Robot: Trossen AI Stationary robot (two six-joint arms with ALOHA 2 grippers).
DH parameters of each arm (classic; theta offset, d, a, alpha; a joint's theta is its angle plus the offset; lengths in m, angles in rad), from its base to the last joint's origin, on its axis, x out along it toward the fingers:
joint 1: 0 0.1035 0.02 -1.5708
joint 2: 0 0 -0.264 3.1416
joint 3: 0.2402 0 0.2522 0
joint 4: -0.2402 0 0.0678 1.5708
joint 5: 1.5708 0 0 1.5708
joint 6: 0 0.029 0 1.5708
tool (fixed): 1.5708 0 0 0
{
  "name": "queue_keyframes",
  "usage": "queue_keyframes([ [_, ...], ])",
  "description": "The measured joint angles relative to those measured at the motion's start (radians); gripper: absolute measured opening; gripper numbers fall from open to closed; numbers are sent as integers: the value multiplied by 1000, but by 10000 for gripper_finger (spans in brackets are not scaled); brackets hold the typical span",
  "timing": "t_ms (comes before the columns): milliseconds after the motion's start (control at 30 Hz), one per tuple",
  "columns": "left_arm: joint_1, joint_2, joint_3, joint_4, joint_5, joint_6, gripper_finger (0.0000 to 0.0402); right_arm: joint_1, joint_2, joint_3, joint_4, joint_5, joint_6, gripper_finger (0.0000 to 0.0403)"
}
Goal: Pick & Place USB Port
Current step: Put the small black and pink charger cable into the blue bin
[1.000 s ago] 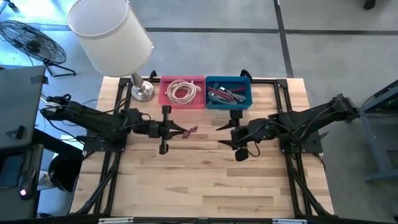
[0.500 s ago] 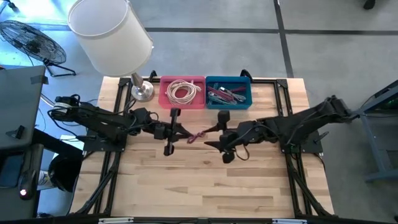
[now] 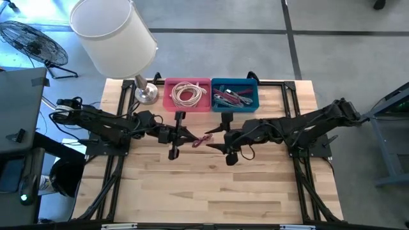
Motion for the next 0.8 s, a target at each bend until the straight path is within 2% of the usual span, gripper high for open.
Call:
queue_keyframes([
  [367, 0, 0, 2, 0, -1, 8, 0, -48, 30, 0, 7, -101, 33, 195],
  [600, 0, 0, 2, -6, -4, 8, 0, -62, 78, 0, 30, -126, 15, 187],
  [700, 0, 0, 2, -16, -4, 8, 0, -62, 82, 0, 36, -126, -13, 151],
  [800, 0, 0, 2, -31, -10, 8, 6, -62, 82, 0, 41, -115, -32, 72],
])
